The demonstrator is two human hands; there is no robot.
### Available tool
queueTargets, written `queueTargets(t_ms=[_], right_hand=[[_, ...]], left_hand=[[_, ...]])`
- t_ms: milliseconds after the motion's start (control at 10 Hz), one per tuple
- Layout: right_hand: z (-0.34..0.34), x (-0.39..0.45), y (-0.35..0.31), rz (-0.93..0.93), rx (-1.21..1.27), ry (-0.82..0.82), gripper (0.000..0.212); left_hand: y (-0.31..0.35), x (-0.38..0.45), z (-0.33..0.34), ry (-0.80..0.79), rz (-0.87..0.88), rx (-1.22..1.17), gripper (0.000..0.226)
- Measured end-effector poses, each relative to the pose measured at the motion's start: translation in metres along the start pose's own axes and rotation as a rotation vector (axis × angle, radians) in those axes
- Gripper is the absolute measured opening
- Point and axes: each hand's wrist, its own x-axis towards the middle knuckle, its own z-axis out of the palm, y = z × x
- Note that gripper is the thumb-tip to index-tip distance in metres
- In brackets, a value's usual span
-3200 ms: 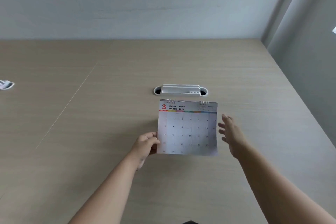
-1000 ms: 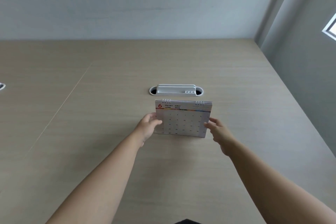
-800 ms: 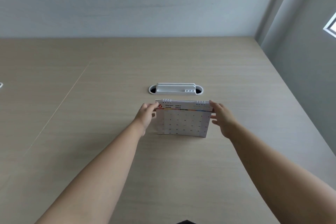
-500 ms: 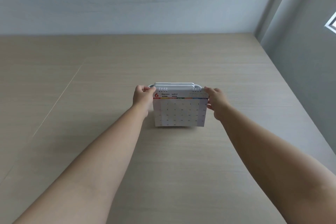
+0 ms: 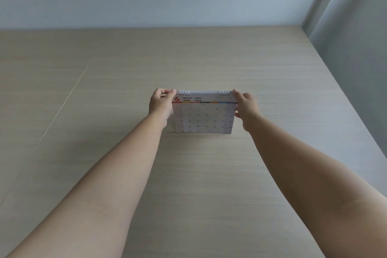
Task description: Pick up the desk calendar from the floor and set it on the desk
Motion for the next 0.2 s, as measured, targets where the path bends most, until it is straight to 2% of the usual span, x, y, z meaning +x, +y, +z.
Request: queueTargets(t_ms=[100,200], right_hand=[[-0.001,0.000,0.001,-0.017,-0.019,0.008,0.045],[-0.007,-0.011,0.000,-0.088,-0.047,0.109,0.053]], left_hand=[[-0.006,0.008,-0.003,-0.026,0.008,0.005,0.024],[-0.011,0.003,-0.004,-0.089,0.025,0.024,0.031]])
